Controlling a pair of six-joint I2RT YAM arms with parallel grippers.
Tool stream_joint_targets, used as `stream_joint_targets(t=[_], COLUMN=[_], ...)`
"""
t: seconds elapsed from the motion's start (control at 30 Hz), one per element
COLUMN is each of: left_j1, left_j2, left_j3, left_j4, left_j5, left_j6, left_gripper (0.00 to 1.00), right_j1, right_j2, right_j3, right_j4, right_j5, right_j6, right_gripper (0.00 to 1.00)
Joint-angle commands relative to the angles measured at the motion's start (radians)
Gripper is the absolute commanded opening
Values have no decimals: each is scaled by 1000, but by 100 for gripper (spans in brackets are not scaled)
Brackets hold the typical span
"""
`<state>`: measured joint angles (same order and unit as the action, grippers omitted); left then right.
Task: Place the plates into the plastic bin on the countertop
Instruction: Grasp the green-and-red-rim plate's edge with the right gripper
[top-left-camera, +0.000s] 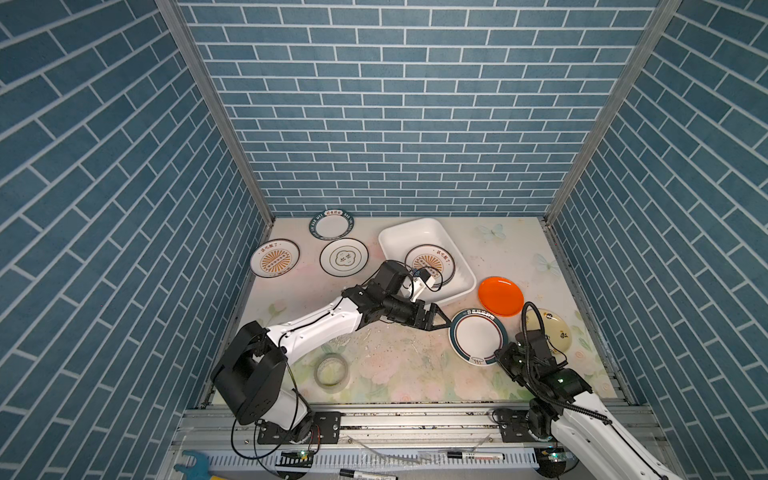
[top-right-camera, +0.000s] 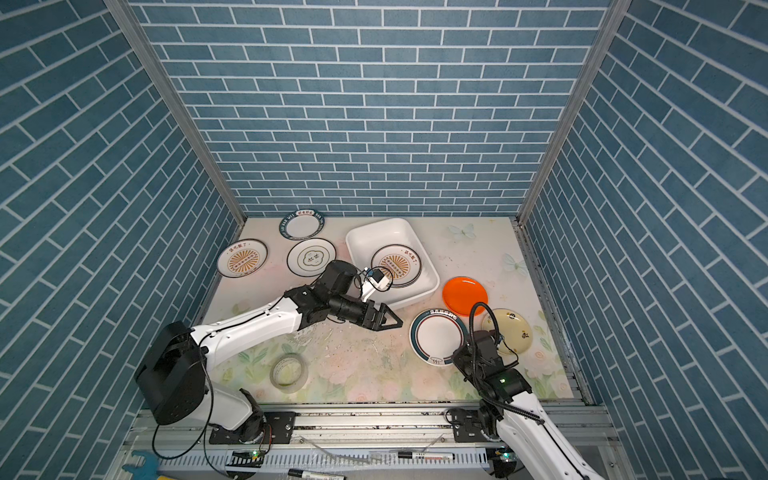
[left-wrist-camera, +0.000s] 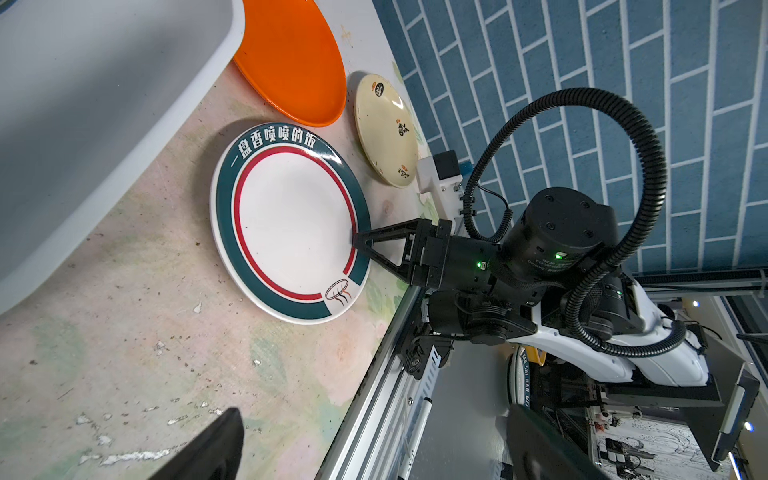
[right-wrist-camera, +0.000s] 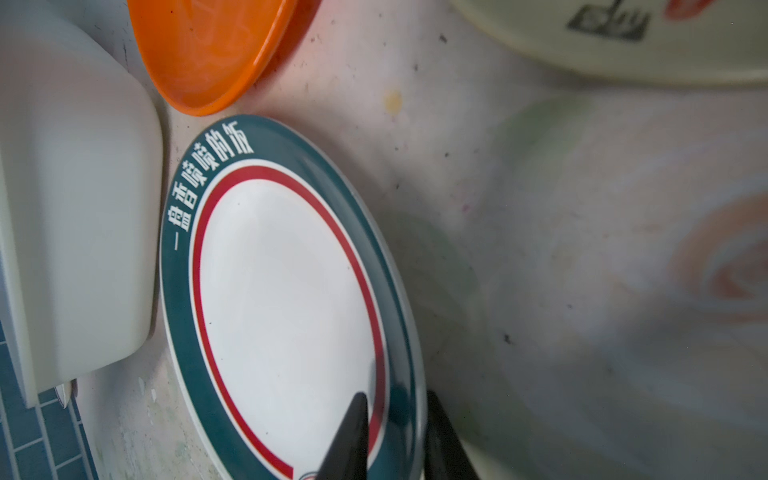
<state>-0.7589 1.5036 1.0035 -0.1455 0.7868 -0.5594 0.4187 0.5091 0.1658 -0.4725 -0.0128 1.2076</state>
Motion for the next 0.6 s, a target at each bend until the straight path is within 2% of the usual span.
stream_joint_targets(t=[0.0,0.33,0.57], left_j1=[-7,-7,-7], left_j2=[2,1,-5], left_j3=[-2,0,-2], left_j4=[11,9,3], left_j5=[10,6,-6], left_j6=[1,4,8], left_gripper=[100,99,100], right_j1=[-4,-4,-5], right_j2=[-34,-89,-146], right_j3=[4,62,150], right_j4=[-59,-134,-224], right_j5=[26,56,92], right_j6=[38,41,39], right_gripper=[18,2,0])
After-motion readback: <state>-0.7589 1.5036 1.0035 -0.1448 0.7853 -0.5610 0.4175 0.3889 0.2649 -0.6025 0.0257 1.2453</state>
